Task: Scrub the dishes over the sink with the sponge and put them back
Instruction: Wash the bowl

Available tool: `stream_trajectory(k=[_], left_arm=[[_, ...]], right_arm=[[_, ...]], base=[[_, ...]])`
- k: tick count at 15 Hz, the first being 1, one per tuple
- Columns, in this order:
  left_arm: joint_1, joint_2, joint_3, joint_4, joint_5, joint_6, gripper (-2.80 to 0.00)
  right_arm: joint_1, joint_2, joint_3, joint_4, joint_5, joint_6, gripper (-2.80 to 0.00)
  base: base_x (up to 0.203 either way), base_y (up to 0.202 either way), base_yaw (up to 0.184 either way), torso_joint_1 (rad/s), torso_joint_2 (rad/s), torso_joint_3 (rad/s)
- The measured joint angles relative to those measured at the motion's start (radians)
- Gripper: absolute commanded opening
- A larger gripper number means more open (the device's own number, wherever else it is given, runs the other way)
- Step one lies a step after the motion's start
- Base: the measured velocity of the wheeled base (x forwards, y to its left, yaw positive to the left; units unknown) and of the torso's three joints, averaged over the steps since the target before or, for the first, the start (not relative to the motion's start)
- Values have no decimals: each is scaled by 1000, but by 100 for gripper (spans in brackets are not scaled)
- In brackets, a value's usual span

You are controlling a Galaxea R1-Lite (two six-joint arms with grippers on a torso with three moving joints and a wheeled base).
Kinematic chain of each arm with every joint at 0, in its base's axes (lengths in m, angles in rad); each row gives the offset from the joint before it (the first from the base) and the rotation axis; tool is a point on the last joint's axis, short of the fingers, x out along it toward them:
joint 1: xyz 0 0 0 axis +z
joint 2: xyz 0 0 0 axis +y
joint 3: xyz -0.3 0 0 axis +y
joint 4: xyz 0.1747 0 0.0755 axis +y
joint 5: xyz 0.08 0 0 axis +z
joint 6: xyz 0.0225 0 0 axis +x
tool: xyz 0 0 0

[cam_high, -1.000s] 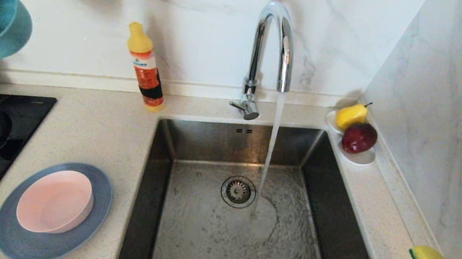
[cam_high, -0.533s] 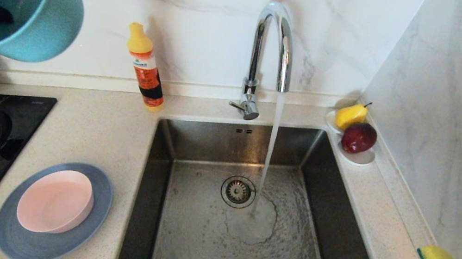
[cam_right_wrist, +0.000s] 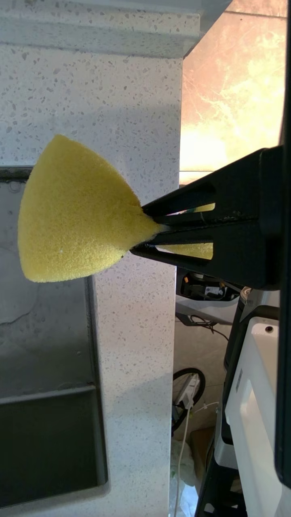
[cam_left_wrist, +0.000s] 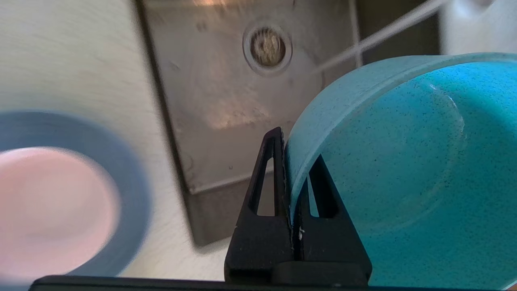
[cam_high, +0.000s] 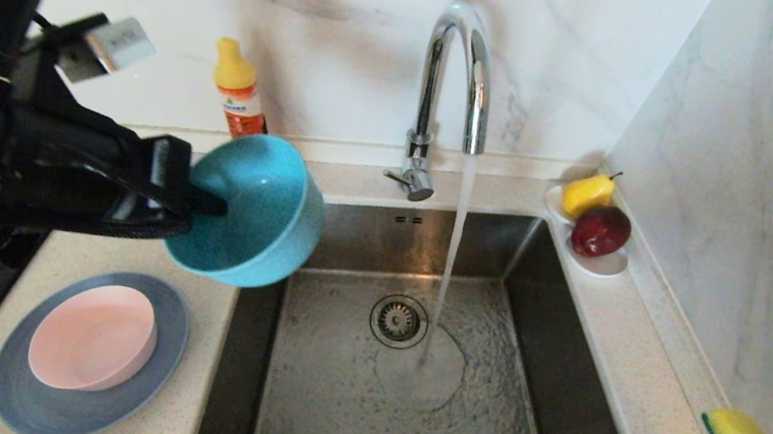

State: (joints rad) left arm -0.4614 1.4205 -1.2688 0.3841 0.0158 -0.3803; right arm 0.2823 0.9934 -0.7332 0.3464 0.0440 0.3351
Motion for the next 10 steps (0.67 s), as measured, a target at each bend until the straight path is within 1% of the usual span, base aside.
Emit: stream_trajectory(k=[2,4,7,10], left_arm=[[-72,67,76,-119,70,-28,-280],[-125,151,115,-211,129,-63,-280],[-178,283,116,-289,183,-95,-280],[-199,402,90,-375,218,-103,-280]], right_arm=[[-1,4,0,-1,3,-3,-280],[-2,12,-10,-3,4,-3,-280],[0,18,-22,-1,5,-3,-280],[0,19,-23,-2,7,-4,-280]], base=[[0,0,0,0,0,0],[0,0,0,0,0,0],[0,0,0,0,0,0],[0,0,0,0,0,0]])
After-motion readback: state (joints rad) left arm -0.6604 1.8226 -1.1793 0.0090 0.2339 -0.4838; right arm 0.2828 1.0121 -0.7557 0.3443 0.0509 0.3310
